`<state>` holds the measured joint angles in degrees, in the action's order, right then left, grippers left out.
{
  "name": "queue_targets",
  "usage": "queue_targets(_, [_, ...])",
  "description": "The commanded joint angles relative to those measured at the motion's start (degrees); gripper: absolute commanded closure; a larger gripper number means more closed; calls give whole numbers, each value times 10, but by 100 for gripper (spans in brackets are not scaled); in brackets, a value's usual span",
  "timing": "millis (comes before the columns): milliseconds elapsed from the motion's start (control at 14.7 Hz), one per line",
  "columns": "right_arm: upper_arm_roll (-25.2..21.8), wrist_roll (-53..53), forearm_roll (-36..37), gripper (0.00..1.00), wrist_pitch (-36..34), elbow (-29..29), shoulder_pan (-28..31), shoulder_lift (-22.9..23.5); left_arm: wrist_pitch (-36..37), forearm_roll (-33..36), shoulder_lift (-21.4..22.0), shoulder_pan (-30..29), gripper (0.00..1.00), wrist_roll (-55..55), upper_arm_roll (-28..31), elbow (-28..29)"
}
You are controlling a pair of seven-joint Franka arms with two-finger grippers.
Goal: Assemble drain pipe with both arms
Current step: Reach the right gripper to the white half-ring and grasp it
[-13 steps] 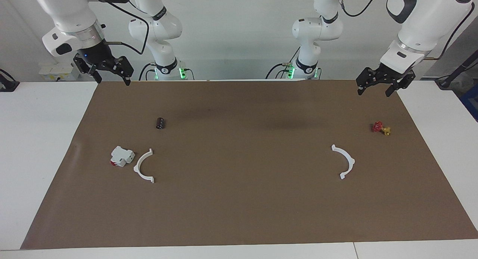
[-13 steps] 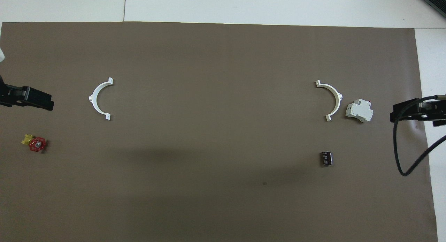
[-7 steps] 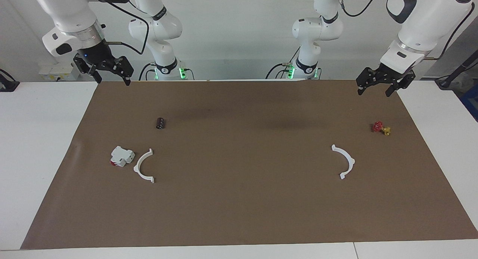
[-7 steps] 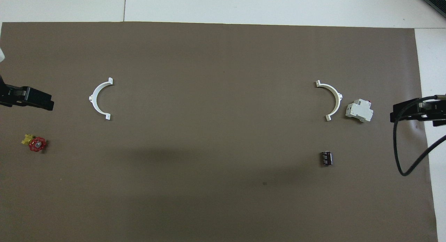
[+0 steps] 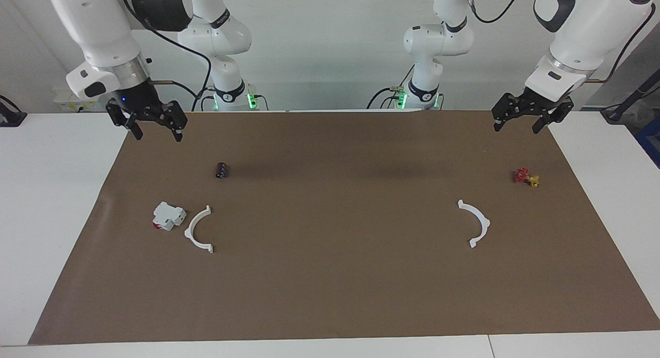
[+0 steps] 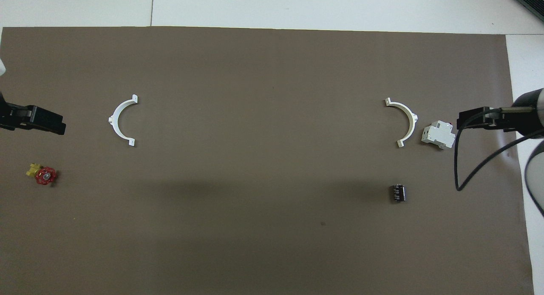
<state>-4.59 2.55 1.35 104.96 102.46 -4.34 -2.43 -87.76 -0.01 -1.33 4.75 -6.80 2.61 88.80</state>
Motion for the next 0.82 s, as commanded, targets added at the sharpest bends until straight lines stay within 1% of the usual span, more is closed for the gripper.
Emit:
queue_targets(0, [4,-52,-9,0,122,55,-3,56,12,-3,10,-3,0,-1,-2,4])
queue_targets(136, [5,-102,-10,0,195,56,-1,119,8,-2,10,0,0,-2,-2,4])
queue_targets(273, [4,-151,-27,0,272,56,1,171,14,-2,10,-4,0,-2,-2,4])
queue_targets(409, [4,-225,-30,0,322,56,11,217,25,-2,12,-4,0,-3,-1,4])
queue_targets(545, [5,-288,-35,0,340,56,33,245,22,-3,14,-6,0,-3,-1,4])
queue_targets(614, [5,-318,-66,0,340,57,42,249,24,-3,14,-6,0,-3,0,4])
queue_targets(682, [5,-349,-102,3,340,64,42,250,27,-3,15,-6,0,-3,2,4])
queue_targets(750, [5,-370,-123,6,341,72,43,250,26,-3,15,-4,0,-1,2,4])
